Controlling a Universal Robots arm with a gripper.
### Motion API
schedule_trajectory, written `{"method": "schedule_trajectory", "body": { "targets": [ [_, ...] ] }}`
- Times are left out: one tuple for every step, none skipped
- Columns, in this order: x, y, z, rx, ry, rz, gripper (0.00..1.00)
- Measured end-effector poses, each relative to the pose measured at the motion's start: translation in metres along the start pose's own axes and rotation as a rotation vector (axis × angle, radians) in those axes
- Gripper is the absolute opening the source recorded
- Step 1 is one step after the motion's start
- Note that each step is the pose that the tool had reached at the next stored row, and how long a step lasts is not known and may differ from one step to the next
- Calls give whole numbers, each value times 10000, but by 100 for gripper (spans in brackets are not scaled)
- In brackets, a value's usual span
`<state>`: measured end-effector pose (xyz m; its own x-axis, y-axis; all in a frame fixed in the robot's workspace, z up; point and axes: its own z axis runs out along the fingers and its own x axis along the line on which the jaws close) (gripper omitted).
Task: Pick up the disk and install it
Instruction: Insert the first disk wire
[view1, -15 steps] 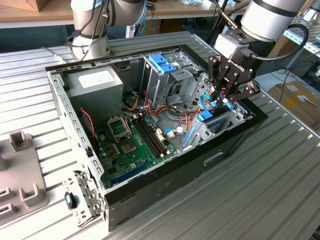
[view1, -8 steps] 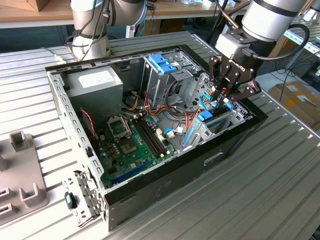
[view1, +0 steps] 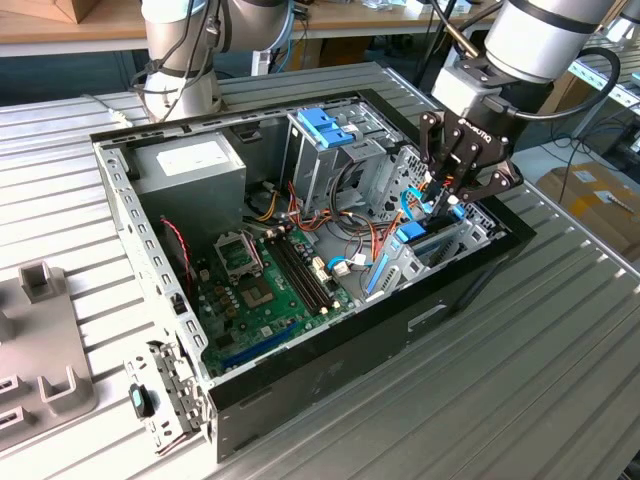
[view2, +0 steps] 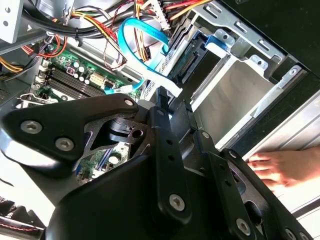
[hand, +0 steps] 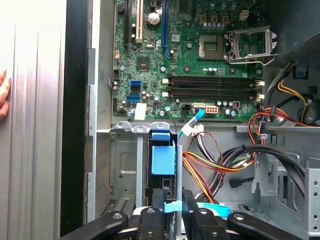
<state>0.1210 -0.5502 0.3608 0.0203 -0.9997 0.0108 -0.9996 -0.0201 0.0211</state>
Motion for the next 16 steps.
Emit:
{"method": "schedule_trajectory", "body": {
  "targets": [
    [0, -1, 0, 0, 0, 0, 30],
    [0, -1, 0, 0, 0, 0, 30],
    [0, -1, 0, 0, 0, 0, 30],
    [0, -3, 0, 0, 0, -1, 30],
    [0, -6, 0, 0, 1, -1, 30],
    [0, -8, 0, 0, 0, -1, 30],
    [0, -11, 0, 0, 1, -1, 30],
    [0, -24, -1, 0, 0, 0, 30],
    [1, -30, -1, 0, 1, 1, 30],
    [1, -31, -1, 0, 0, 0, 30],
    [1, -34, -1, 0, 0, -1, 30],
    [1, -36, -1, 0, 1, -1, 30],
    [1, -36, -1, 0, 0, -1, 30],
    [1, -36, -1, 0, 0, -1, 30],
    [1, -36, -1, 0, 0, -1, 30],
    [1, -36, -1, 0, 1, 0, 30]
  ]
}}
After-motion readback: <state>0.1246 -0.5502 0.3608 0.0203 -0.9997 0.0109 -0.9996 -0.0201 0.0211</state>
